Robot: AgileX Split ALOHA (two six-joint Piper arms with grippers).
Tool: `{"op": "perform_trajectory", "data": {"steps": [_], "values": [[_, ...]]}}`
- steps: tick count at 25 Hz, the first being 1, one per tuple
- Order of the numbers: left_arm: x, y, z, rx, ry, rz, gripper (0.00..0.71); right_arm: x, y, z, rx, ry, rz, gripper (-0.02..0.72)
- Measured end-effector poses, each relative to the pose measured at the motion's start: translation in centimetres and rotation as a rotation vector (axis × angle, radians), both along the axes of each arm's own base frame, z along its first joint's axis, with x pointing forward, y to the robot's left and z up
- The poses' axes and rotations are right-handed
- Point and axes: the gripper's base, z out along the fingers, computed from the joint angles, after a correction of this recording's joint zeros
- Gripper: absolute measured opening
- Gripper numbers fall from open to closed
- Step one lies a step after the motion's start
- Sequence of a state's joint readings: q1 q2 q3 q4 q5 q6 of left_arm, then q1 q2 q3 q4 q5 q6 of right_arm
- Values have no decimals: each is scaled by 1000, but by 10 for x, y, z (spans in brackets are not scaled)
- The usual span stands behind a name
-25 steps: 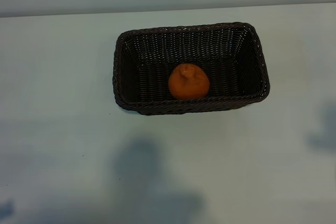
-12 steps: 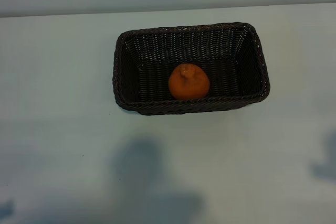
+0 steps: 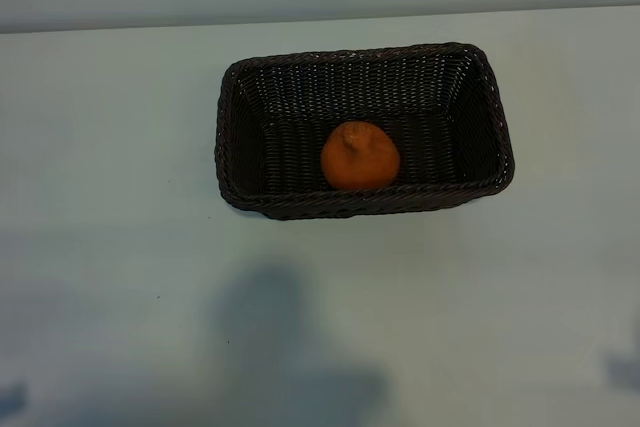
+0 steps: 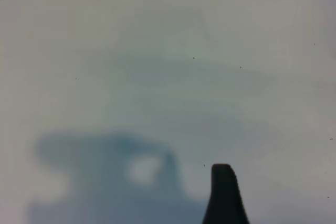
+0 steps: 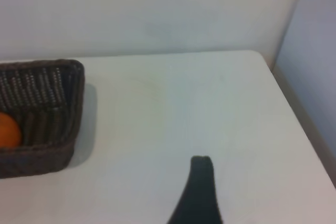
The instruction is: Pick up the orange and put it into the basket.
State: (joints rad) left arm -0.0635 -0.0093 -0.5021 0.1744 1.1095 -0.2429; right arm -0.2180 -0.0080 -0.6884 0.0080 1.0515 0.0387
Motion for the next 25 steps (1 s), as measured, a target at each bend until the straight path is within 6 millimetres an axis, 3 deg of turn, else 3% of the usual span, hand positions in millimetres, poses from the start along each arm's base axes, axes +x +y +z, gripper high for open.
{"op": "perform_trajectory", "data": {"steps": [6,13,25], "values": [[0,0,0,0,0,0,509,6,-2,-14,21,78,-13,596],[0,0,0,0,0,0,509,25,-6,-52,56,216,-11,595],[0,0,0,1,0,-1,509,27,-6,-54,45,208,2,587]]}}
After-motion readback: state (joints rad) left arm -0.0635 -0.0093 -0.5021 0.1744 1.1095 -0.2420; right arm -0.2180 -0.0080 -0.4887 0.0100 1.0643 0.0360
